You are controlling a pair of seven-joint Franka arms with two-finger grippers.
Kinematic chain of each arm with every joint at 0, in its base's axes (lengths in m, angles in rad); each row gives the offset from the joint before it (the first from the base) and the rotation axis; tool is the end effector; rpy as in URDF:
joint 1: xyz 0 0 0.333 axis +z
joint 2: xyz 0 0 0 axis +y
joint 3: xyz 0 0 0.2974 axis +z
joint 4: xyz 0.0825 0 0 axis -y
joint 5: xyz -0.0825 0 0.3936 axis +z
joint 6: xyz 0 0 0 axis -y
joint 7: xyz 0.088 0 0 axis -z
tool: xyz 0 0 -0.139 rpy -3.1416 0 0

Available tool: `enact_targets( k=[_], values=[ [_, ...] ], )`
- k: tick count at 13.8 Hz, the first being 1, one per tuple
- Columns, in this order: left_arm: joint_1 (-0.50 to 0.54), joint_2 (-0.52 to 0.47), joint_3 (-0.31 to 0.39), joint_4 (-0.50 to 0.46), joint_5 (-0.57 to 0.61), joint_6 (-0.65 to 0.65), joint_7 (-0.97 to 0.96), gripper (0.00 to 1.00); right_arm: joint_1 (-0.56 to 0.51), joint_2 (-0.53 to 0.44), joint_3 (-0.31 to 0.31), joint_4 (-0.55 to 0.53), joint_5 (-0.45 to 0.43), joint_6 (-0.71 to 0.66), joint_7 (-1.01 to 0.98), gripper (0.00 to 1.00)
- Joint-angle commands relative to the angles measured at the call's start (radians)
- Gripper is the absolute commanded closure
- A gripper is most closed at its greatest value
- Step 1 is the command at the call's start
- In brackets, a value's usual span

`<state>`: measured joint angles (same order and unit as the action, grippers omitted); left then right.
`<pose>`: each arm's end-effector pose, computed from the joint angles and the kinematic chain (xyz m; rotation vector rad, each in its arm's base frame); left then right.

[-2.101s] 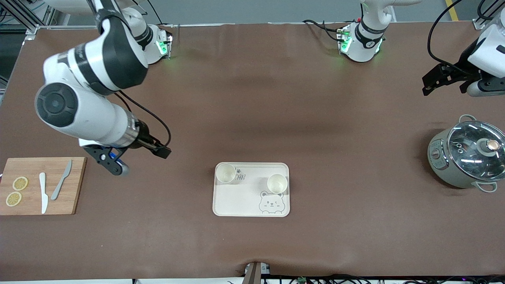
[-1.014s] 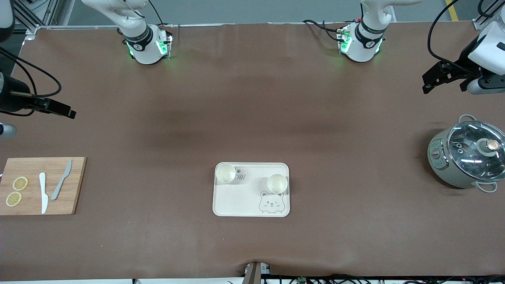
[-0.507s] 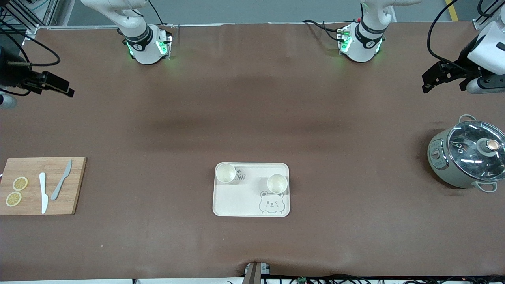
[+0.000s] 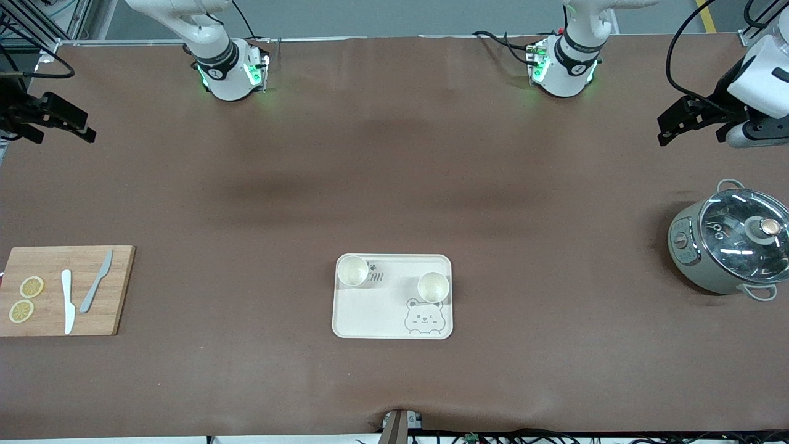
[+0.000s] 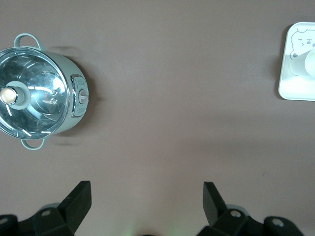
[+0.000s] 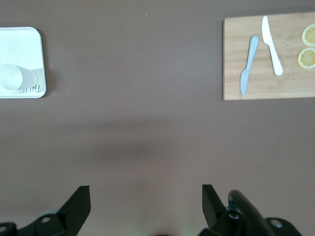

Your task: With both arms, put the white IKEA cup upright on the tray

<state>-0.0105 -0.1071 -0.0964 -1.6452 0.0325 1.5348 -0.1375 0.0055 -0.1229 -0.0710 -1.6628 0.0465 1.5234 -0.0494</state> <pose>0.5258 -0.0542 0.5934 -3.0983 -0.0500 -0.0022 0.5212 -0.0295 0.5925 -3.0854 0.0211 0.0210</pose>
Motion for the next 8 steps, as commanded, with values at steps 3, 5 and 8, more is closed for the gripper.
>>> enact_targets(
  k=[3,5,8],
  values=[
    [0.007,0.001,-0.003,0.014,-0.019,0.001,0.021,0.0,0.001,0.009,0.008,0.04,-0.052,0.015,-0.018,0.0],
    [0.01,0.009,0.0,0.034,-0.019,0.001,0.019,0.0,0.004,0.012,0.011,0.046,-0.059,0.017,-0.018,0.0],
    [0.012,0.017,0.0,0.047,-0.017,-0.001,0.019,0.0,0.004,0.049,0.013,0.113,-0.059,0.005,-0.014,0.0]
  ],
)
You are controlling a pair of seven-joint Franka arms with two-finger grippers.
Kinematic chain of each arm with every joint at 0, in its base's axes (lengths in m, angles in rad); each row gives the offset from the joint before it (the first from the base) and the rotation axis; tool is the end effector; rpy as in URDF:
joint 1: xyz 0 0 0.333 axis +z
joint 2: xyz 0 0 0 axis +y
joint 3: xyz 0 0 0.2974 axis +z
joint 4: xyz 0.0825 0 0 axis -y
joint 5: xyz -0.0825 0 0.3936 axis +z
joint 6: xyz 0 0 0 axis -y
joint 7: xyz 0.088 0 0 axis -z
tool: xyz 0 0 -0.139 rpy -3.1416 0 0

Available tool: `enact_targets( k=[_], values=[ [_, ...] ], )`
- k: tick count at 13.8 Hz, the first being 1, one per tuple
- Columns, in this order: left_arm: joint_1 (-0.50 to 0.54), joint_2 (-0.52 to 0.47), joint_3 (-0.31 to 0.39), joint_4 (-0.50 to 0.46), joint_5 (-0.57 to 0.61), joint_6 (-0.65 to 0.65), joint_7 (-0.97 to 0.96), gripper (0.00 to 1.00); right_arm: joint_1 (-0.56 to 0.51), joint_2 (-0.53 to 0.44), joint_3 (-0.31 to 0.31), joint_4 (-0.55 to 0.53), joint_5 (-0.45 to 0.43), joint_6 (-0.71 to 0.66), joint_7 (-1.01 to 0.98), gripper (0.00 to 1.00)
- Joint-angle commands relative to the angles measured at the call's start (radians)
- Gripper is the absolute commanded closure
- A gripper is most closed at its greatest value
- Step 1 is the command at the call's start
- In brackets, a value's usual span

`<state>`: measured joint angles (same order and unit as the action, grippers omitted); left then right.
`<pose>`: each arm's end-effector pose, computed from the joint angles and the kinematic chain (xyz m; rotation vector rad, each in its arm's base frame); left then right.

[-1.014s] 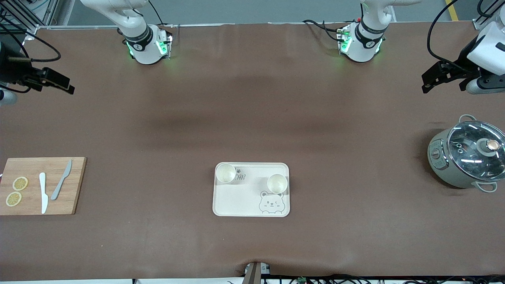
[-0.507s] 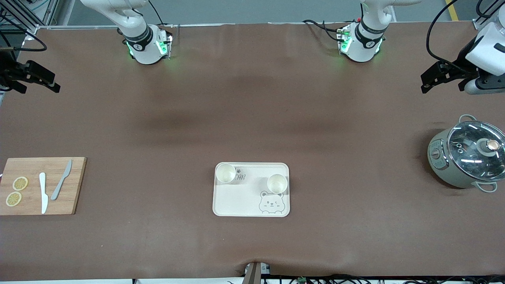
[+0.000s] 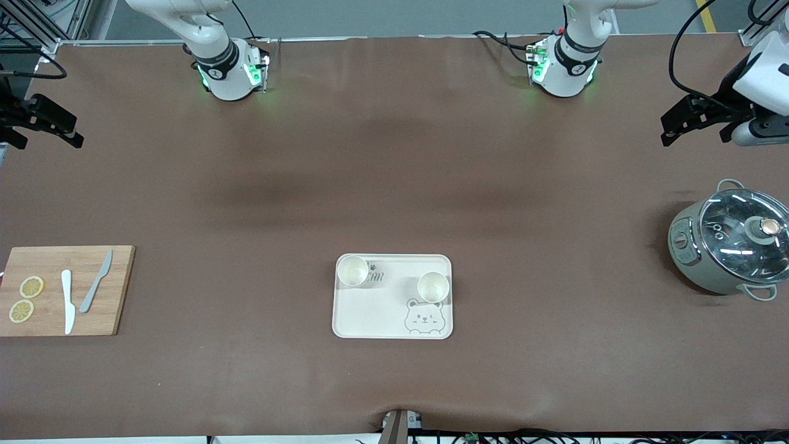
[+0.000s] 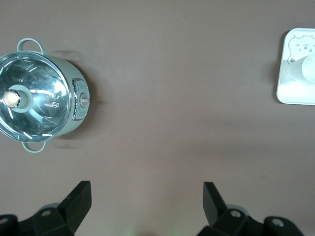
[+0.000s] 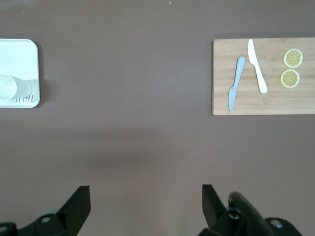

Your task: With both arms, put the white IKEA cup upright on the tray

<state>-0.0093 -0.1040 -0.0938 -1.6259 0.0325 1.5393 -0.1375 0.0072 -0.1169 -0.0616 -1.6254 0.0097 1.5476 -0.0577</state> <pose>0.5282 -0.0524 0.6014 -3.1010 -0.0560 -0.0339 0.5276 -0.0291 0.6093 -3.1263 -0.0062 -0.0622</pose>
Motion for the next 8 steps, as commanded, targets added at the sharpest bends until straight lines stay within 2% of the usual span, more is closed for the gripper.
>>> enact_targets(
  k=[1,8],
  values=[
    [0.011,0.013,-0.003,0.027,-0.017,-0.005,0.018,0.0,0.0,0.062,0.003,0.11,-0.02,-0.029,-0.008,0.0],
    [0.009,0.013,-0.003,0.035,-0.017,-0.008,0.016,0.0,0.011,0.062,0.005,0.107,-0.022,-0.067,-0.004,0.0]
  ],
)
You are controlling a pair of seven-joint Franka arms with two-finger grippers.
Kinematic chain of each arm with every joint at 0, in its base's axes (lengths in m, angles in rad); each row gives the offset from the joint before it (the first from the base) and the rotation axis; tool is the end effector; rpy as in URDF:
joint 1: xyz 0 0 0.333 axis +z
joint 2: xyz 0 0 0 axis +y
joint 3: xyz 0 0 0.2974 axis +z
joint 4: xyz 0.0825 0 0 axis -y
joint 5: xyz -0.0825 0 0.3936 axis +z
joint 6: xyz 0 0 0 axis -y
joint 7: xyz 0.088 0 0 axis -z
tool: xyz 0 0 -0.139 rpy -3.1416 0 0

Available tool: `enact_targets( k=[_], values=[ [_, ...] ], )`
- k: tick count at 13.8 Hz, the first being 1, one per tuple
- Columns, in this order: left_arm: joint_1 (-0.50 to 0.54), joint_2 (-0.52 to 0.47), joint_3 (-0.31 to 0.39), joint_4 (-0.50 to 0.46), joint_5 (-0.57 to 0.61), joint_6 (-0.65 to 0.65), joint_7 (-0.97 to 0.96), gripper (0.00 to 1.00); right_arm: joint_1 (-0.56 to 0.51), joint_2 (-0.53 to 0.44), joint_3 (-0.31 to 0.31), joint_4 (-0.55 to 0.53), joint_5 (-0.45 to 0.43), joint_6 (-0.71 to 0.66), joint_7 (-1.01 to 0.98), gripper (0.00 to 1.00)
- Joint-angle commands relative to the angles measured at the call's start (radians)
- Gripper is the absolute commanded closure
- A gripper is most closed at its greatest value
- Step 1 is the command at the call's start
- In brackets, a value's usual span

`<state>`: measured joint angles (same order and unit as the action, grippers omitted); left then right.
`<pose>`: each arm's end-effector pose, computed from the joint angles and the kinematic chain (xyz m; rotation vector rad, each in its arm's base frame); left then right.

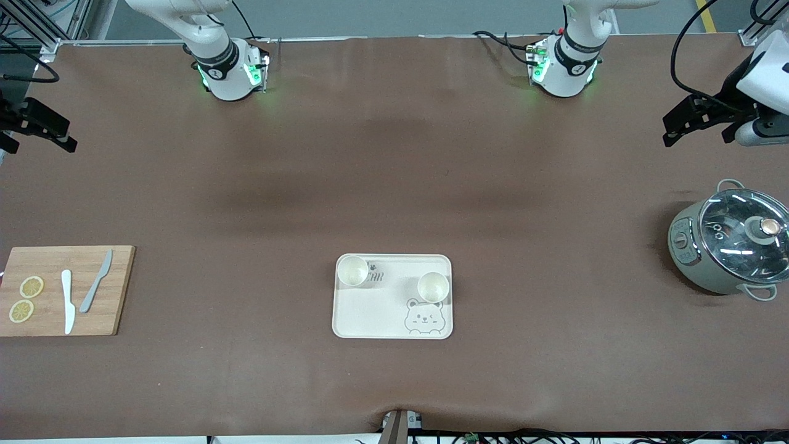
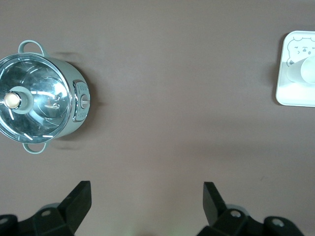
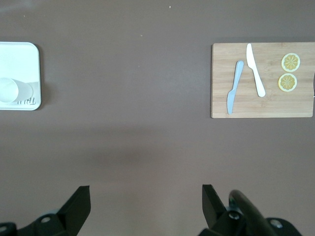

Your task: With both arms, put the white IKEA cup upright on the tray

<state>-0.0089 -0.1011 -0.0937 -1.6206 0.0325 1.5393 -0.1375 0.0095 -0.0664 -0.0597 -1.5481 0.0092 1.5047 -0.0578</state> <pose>0.5292 -0.0522 0.6024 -3.1016 -0.0568 -0.0376 0.5378 -0.0267 0.6154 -3.1295 -0.0131 -0.0369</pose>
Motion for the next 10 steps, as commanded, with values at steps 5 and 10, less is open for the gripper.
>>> enact_targets(
  k=[5,10],
  values=[
    [0.009,0.011,-0.003,0.03,-0.016,-0.01,0.015,0.0,0.013,0.011,0.003,0.028,-0.023,-0.046,-0.004,0.0],
    [0.007,0.011,-0.006,0.031,-0.02,-0.03,0.012,0.0,0.015,0.011,0.003,0.029,-0.023,-0.044,-0.004,0.0]
  ],
)
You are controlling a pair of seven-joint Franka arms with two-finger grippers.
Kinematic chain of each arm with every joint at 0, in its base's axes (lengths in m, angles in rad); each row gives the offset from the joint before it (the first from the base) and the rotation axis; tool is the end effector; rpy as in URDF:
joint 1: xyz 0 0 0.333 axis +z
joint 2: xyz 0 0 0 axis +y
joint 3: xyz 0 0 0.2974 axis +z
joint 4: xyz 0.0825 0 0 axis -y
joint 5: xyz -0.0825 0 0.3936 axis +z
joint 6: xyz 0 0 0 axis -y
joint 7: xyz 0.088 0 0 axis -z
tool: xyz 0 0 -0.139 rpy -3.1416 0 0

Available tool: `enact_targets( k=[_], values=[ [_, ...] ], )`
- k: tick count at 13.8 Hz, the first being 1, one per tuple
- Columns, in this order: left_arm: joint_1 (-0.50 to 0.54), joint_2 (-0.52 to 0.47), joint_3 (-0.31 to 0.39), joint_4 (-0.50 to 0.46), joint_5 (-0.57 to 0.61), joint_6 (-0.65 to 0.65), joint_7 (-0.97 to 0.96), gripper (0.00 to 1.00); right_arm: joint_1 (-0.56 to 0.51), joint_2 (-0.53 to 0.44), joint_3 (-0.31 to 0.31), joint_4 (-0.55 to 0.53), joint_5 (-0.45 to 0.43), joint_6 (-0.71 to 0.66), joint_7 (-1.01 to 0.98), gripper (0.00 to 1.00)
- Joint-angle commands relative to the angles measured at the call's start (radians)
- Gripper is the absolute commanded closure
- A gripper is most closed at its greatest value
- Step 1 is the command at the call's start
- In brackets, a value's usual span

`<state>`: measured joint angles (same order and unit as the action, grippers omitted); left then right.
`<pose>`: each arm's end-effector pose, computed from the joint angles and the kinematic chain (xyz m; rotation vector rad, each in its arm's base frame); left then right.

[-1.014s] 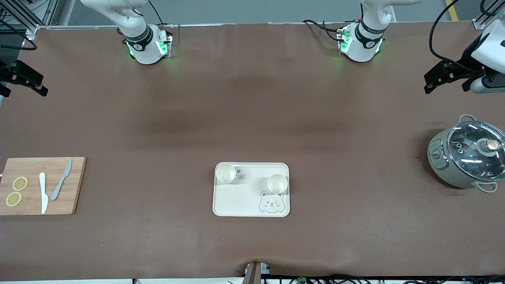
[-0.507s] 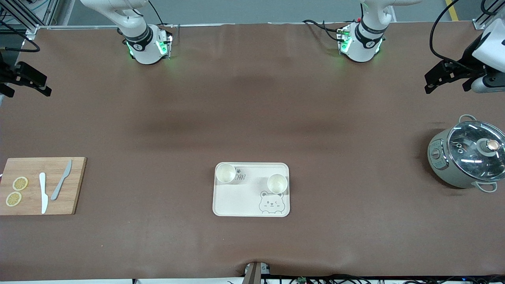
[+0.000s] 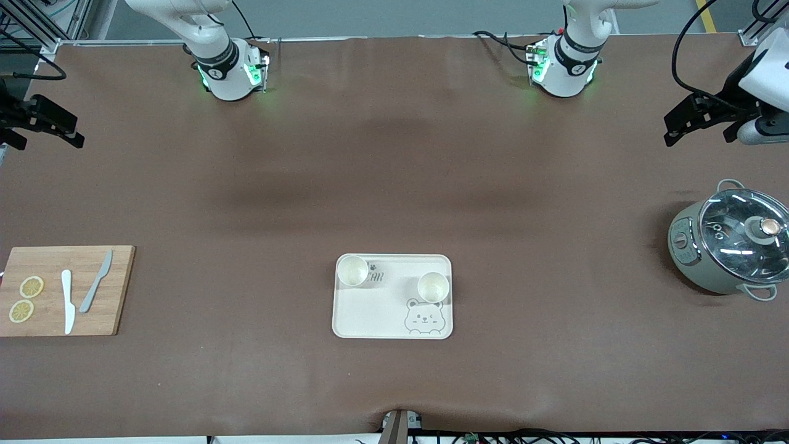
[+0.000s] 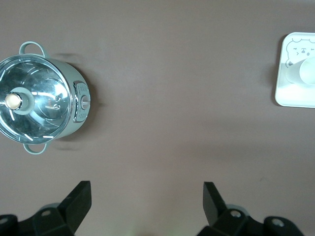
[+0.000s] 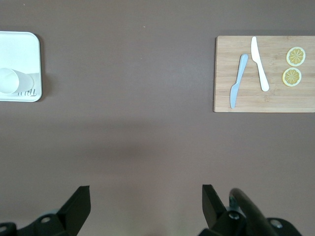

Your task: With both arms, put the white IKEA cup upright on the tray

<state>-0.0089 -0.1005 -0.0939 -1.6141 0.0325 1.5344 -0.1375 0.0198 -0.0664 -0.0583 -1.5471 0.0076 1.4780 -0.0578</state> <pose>0.5289 -0.0522 0.6048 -3.1017 -0.0567 -0.0391 0.5344 -0.0205 0.6135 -3.1299 -0.0315 0.0035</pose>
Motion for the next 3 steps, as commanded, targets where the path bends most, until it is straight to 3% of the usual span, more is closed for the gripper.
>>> enact_targets(
  k=[1,3],
  values=[
    [0.006,0.01,-0.003,0.025,-0.02,-0.028,0.01,0.0,0.005,0.011,0.002,0.028,-0.024,-0.018,-0.004,0.0],
    [0.007,0.008,-0.003,0.025,-0.02,-0.034,0.007,0.0,0.005,0.011,0.002,0.027,-0.026,-0.019,-0.004,0.0]
  ],
)
